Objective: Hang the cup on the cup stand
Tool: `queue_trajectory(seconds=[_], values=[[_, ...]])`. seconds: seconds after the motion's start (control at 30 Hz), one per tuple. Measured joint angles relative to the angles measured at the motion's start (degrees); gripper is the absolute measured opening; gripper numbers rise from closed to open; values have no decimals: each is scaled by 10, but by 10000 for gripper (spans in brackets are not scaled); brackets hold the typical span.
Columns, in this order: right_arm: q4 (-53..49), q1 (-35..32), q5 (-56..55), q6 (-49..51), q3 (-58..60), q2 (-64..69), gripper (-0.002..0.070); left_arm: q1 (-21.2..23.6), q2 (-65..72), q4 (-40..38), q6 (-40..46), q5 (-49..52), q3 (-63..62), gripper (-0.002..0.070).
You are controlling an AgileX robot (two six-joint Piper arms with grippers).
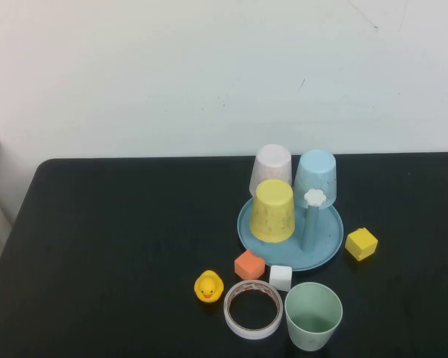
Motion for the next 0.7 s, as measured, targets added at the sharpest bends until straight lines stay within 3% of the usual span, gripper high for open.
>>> queue_trajectory(seconds=[0.47,0.7], values=[[0,0,0,0,0,0,-1,0,0,-8,0,-6,0,-2],[0,0,0,0,0,0,-1,0,0,-88,0,-20,1,-3]])
